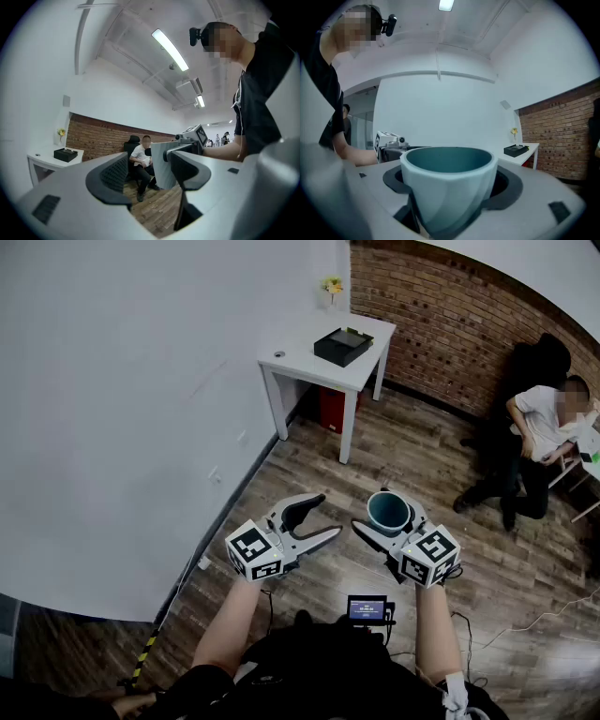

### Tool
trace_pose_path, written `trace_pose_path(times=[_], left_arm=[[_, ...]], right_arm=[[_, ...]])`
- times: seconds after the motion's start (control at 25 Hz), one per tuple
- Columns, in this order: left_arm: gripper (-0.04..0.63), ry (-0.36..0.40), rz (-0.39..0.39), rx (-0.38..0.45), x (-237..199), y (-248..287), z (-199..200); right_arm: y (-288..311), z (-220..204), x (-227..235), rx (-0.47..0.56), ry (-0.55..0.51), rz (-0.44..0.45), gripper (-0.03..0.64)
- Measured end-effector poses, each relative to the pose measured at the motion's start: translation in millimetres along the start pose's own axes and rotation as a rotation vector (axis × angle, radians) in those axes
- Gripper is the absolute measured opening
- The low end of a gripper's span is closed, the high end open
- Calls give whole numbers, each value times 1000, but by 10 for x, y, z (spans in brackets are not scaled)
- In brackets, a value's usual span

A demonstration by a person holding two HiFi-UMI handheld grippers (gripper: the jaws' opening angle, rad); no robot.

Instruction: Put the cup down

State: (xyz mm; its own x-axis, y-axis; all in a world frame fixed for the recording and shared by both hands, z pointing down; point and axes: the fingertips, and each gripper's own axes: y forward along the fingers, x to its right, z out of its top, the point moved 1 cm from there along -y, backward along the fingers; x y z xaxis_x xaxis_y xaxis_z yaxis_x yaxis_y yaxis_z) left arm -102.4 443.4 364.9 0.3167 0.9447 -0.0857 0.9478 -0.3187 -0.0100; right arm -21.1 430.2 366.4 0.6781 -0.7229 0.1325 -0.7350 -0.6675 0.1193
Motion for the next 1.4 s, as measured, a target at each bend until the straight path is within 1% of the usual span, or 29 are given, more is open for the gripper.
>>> trace_pose_path(times=[0.76,1.2,1.4], left_arm=[[293,8,0,-14,133,172,-24],[293,19,32,-23,181,503,-76],[291,14,49,-21,201,647,-136]], right_arm=[[-176,-16,64,10,4,14,399],[-392,-112,321,-5,-18,20,399],[-517,-149,491,-2,-4,20,399]])
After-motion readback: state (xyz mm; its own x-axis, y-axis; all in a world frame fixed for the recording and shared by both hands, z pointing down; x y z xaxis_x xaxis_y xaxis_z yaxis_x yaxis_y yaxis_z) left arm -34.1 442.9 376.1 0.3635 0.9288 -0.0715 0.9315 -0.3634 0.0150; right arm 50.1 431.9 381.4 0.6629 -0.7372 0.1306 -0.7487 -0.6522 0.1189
